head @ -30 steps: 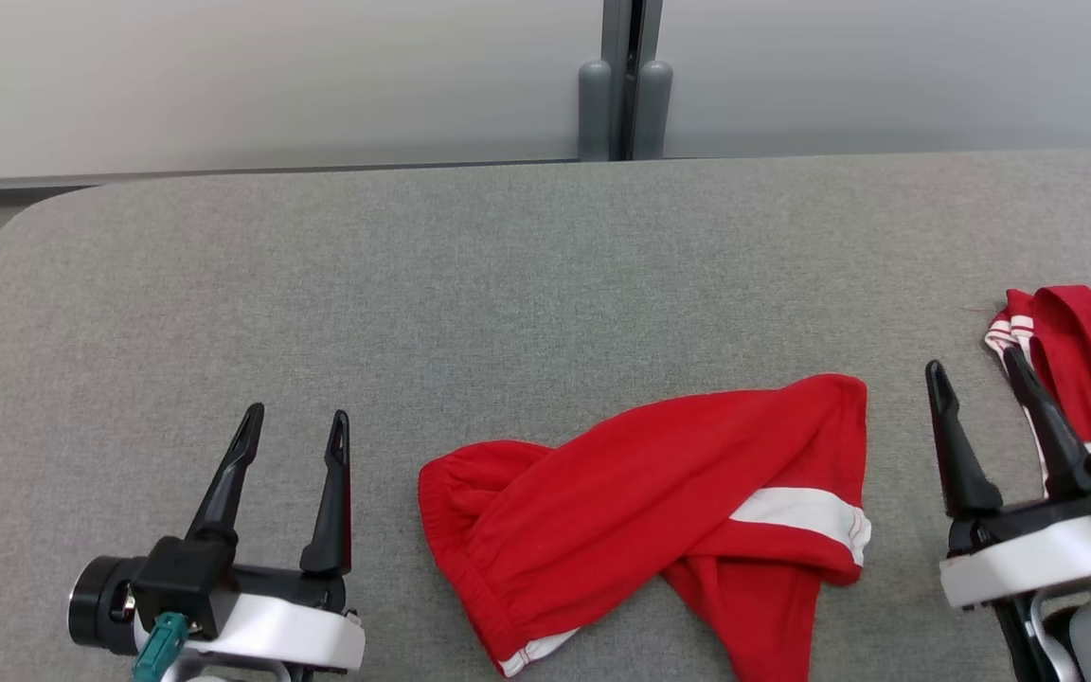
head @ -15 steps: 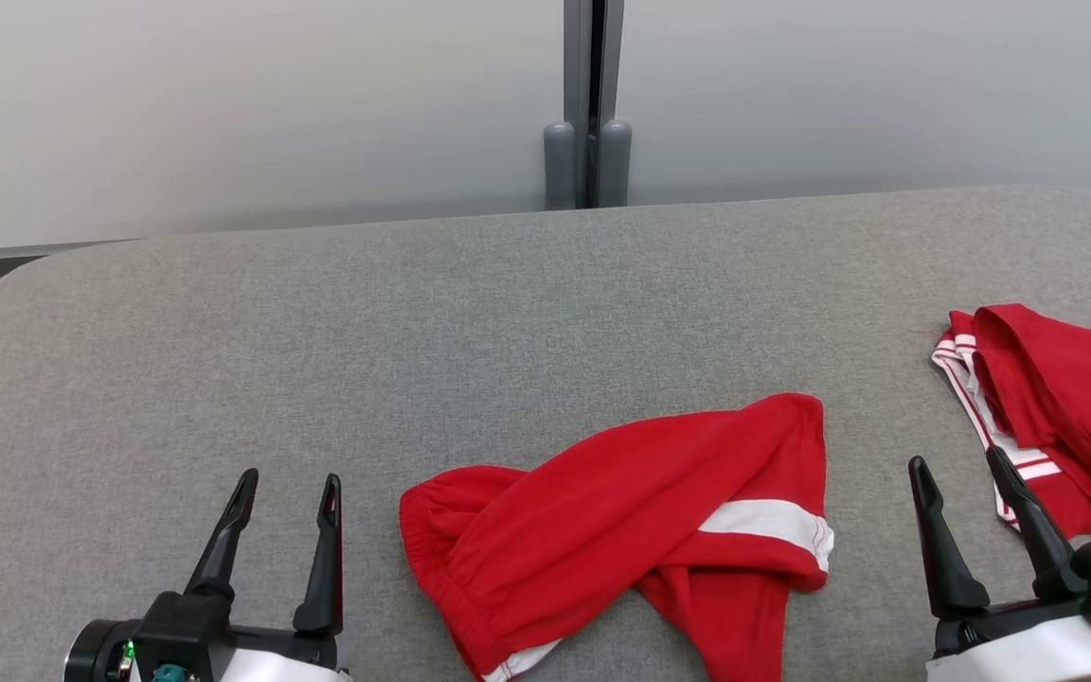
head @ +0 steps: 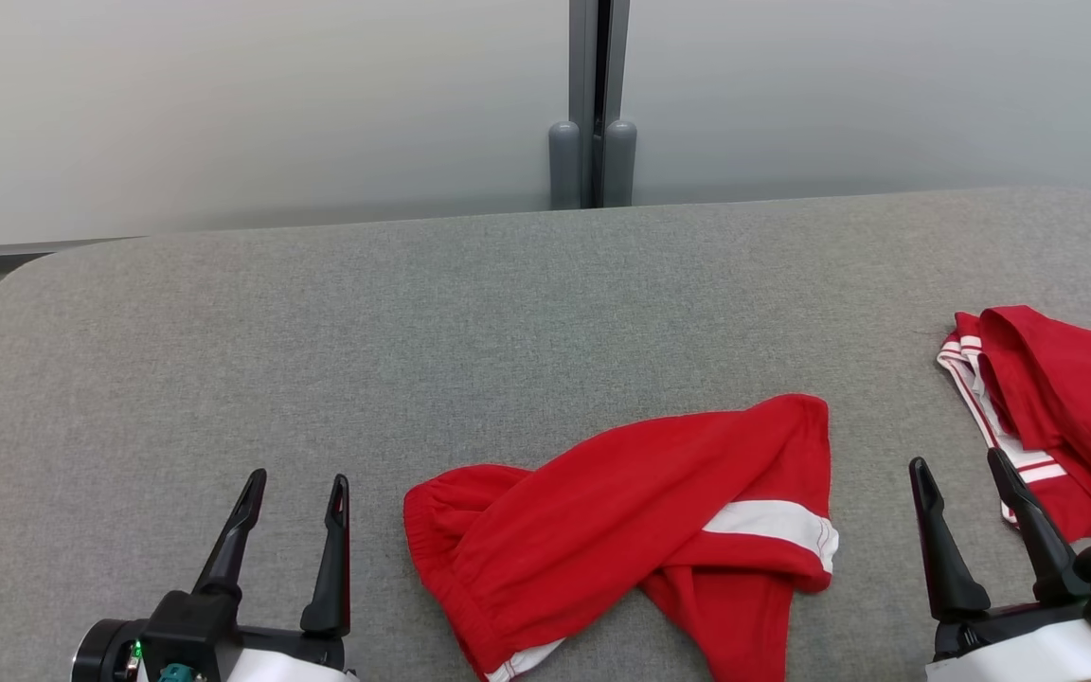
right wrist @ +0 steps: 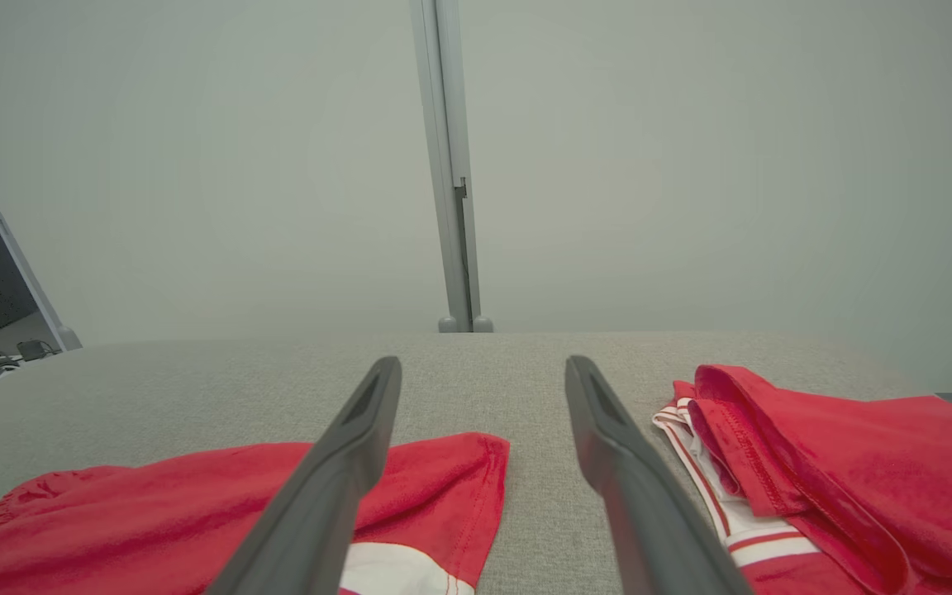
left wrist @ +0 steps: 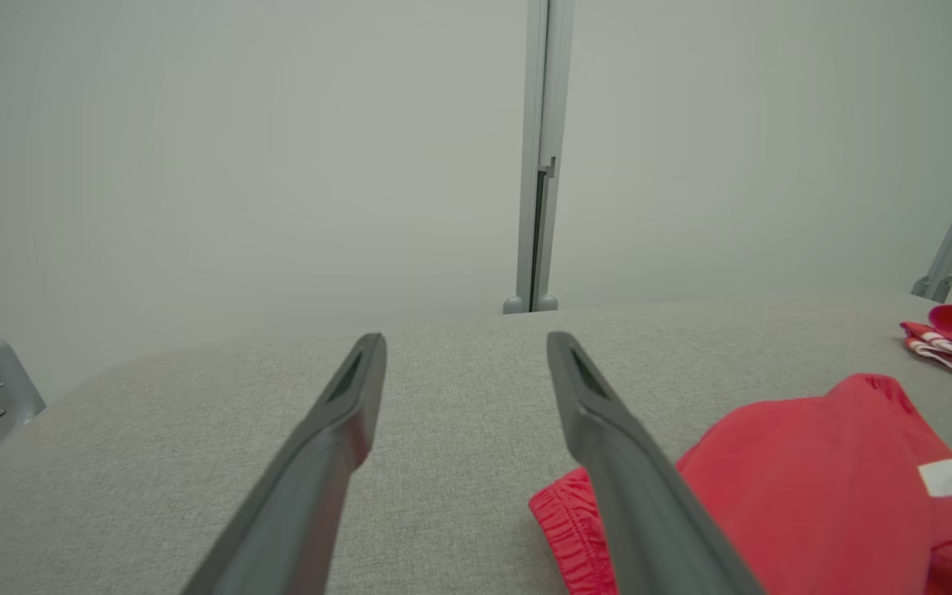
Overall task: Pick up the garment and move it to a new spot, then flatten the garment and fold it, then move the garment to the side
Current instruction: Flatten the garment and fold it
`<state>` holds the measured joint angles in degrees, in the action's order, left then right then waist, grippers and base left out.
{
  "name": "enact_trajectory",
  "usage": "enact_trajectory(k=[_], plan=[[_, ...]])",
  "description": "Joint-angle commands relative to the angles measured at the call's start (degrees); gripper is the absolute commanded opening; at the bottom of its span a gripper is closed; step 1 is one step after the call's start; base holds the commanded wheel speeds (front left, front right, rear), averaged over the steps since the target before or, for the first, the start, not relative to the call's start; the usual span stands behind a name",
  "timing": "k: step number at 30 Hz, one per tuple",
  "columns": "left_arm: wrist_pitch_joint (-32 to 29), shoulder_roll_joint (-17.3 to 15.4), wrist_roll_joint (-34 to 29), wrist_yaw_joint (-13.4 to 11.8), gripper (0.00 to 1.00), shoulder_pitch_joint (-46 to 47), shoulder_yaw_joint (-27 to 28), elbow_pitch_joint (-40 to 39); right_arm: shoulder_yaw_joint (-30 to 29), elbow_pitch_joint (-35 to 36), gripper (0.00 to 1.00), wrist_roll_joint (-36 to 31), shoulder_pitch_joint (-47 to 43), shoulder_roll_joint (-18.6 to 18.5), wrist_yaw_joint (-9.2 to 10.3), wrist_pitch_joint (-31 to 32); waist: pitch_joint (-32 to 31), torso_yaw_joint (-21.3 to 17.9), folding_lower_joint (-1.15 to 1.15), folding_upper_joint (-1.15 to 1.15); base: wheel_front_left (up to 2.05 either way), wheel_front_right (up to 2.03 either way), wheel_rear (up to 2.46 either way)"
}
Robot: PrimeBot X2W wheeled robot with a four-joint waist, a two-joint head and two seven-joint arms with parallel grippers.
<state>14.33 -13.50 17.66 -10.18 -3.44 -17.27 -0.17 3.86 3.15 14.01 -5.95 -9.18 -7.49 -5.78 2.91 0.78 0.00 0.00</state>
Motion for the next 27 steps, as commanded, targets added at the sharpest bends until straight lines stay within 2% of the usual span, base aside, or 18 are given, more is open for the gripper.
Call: enact_trajectory(k=[1, 20, 23, 27], plan=[[-0.06, -0.21, -0.20, -0.40, 1.00, -0.29, -0.06, -0.36, -0.15, 0.01, 1.00, 0.08, -0.10, -0.11, 0.00, 0.16, 0.04, 0.08, 0.00, 0.00, 0.00, 0.00, 0.00], [-1.83, -0.48, 0.23, -0.01, 1.00, 0.23, -1.97, -1.23, 0.09, -0.68, 1.00, 0.84, 0.76, -0.32, 0.00, -0.31, 0.55, 0.86, 0.00, 0.00, 0.00, 0.00, 0.00], [-3.37, -0.14, 1.52, 1.19, 1.00, -0.58, -3.11, -0.62, -0.05, -0.70, 1.00, 0.76, 0.79, -0.38, 0.00, -0.20, 0.64, 0.90, 0.00, 0.00, 0.00, 0.00, 0.00], [-7.85, 0.17, 4.74, 4.82, 1.00, -1.73, -5.87, -0.11, -0.32, -0.66, 1.00, 0.84, 0.74, -0.54, 0.00, -0.16, 0.88, 1.13, 0.00, 0.00, 0.00, 0.00, 0.00]])
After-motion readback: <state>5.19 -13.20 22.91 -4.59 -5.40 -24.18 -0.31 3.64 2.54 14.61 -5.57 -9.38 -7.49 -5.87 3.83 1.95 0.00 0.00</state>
